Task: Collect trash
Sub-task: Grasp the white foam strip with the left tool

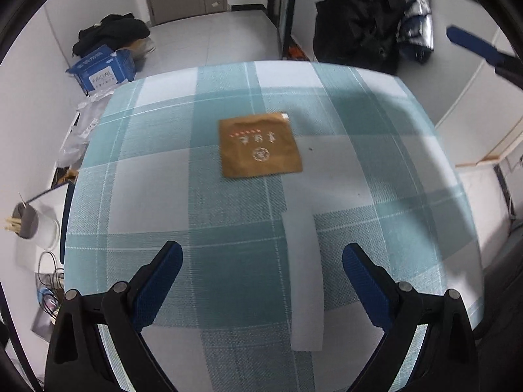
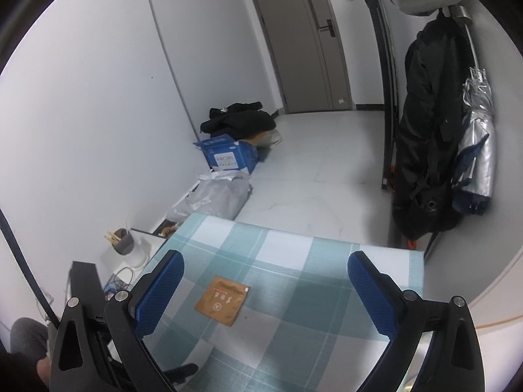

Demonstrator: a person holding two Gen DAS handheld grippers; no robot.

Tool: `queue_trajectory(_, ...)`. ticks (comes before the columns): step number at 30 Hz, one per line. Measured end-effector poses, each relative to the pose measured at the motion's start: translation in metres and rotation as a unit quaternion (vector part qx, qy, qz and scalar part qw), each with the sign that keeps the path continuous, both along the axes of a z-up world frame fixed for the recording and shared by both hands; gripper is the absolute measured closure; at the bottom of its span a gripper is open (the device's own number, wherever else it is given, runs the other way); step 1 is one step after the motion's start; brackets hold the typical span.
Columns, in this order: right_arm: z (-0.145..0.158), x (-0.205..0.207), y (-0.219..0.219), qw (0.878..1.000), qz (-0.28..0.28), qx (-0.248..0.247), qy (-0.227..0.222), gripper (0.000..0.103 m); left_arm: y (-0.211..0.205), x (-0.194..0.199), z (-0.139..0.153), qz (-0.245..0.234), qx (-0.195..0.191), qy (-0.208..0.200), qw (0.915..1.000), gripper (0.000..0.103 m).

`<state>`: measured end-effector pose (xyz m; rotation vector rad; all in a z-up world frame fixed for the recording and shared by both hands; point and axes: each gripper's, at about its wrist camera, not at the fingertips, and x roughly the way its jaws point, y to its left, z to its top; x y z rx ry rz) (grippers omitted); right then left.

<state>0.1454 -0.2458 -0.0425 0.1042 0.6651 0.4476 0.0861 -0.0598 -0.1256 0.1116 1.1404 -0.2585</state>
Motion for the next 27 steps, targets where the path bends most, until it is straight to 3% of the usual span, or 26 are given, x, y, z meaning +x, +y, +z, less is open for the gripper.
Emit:
queue_trajectory(4,-0.002,0.000,-0.004,1.000,-0.001,0.003,0.006,0.002,-0.008,-0.003,-0.003,-0.017,0.008,0.010,0.9998,0.025)
queue_trajectory(8,-0.002,-0.001,-0.008,1.000,-0.003,0.004,0.010,0.002,-0.014,-0.005,-0.007,-0.029,0.020,0.013,0.9993,0.035)
queue_trajectory(11,0.000,-0.004,-0.012,1.000,-0.006,0.007,0.010,0.002,-0.016,-0.007,-0.005,-0.035,0.015,0.011,0.9992,0.049)
queue_trajectory(16,0.002,-0.006,-0.016,1.000,-0.010,0.008,0.008,0.002,-0.017,-0.007,-0.001,-0.037,0.009,0.007,0.9993,0.086)
queue_trajectory(27,-0.005,-0.001,-0.015,1.000,-0.016,0.004,0.021,0.002,-0.010,-0.003,-0.002,-0.020,-0.029,0.019,0.9992,0.093)
